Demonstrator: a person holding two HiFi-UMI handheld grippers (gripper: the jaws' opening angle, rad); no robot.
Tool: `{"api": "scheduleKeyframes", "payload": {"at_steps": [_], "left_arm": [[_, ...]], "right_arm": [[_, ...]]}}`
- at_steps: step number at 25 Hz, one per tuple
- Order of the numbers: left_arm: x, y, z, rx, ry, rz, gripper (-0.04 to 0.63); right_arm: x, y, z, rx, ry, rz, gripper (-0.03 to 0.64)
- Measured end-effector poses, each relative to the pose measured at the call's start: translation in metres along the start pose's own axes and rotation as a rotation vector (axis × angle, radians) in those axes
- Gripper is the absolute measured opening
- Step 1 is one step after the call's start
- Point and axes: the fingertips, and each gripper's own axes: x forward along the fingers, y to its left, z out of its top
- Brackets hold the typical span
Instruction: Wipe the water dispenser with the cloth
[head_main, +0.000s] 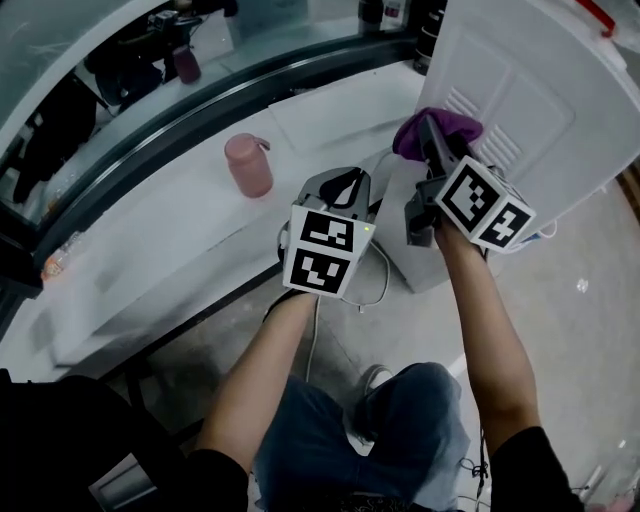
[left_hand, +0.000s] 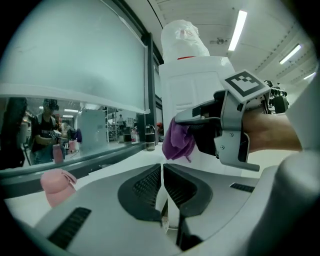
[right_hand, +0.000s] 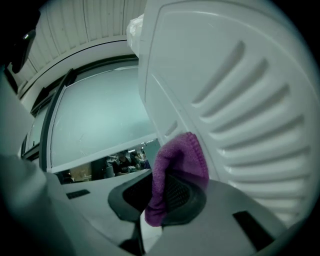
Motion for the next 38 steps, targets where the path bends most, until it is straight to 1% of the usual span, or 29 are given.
{"api": "scheduleKeyframes", "payload": {"at_steps": [8,13,17,23,27,30,32,34,36,38], "left_arm": [[0.004,-0.003,-0.034,-0.005,0.006,0.008,0.038],[0.002,-0.006,-0.056,-0.007,0.017,0.010,0.038],[0.000,-0.005,-0.073,0.002,0.038,0.008,0.038],[0.001,0.003,-0.082,-0.052,0.033,0.012,0.038],[0.002,0.003,-0.088,-0.077,0.040,0.011,0.038],[0.002,0.003,-0.092,-0.070,0.050,0.012,0.038],[0.002,0.003,-0.093,-0.058,0.058,0.014,0.038],[0.002,0.005,-0.091,-0.049,0.056,0.015,0.038],[0.001,0.009,-0.090,-0.047,0.059,0.020,0.038],[0.000,0.012,-0.089,-0.051,0.063,0.027,0.038]], "right_arm": [[-0.005,-0.031,-0.072,-0.009,0.071,-0.002,0.045],[0.000,-0.051,-0.133,-0.012,0.138,-0.014,0.044],[0.002,-0.064,-0.182,0.014,0.181,-0.025,0.044],[0.002,-0.087,-0.253,0.045,0.269,-0.068,0.044],[-0.001,-0.102,-0.299,0.061,0.357,-0.086,0.046],[-0.004,-0.112,-0.328,0.082,0.412,-0.111,0.046],[-0.005,-0.120,-0.338,0.106,0.429,-0.132,0.044],[-0.004,-0.123,-0.338,0.123,0.426,-0.139,0.046],[-0.003,-0.113,-0.332,0.127,0.415,-0.117,0.046],[-0.004,-0.095,-0.320,0.137,0.399,-0.073,0.046]]}}
